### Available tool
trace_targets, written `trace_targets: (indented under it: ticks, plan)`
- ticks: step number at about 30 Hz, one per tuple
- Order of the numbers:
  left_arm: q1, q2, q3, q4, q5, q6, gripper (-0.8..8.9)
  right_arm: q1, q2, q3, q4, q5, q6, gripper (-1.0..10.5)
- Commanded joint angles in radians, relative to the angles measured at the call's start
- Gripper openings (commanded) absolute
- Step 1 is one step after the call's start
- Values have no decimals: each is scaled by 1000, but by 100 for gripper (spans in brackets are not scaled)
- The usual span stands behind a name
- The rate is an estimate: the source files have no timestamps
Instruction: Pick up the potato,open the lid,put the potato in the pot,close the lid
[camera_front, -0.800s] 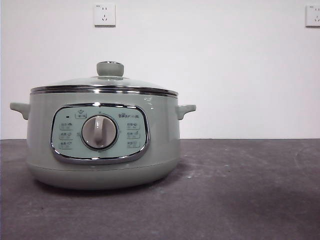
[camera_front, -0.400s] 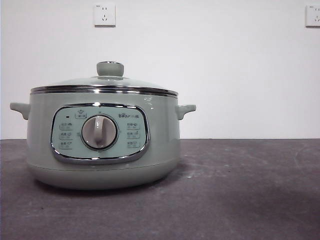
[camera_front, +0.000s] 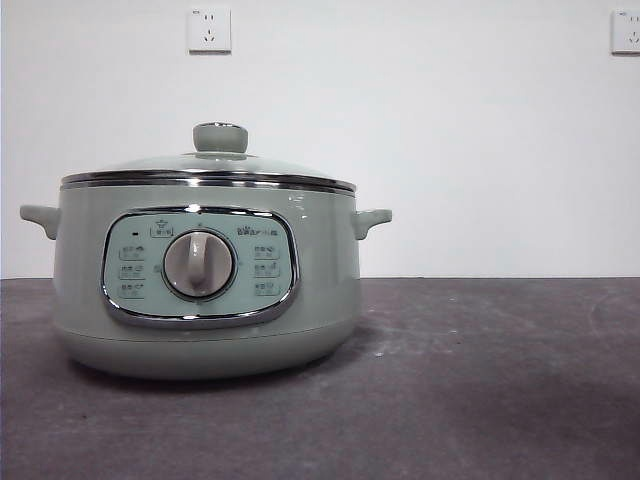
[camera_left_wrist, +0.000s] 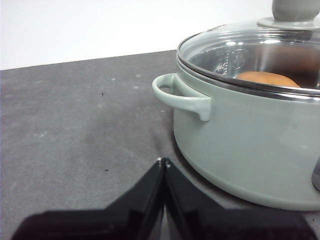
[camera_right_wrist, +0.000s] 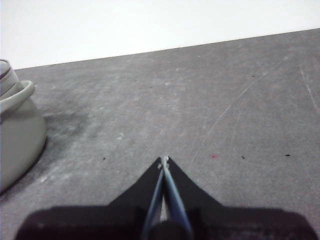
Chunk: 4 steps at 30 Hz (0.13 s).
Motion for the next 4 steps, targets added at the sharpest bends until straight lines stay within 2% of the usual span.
trace_targets:
  ticks: [1, 4]
  plan:
    - [3, -3, -14, 2, -1, 8, -3, 0, -3, -8, -15, 2, 9, 1]
    - [3, -3, -14, 2, -1, 8, -3, 0, -3, -8, -15, 2, 9, 1]
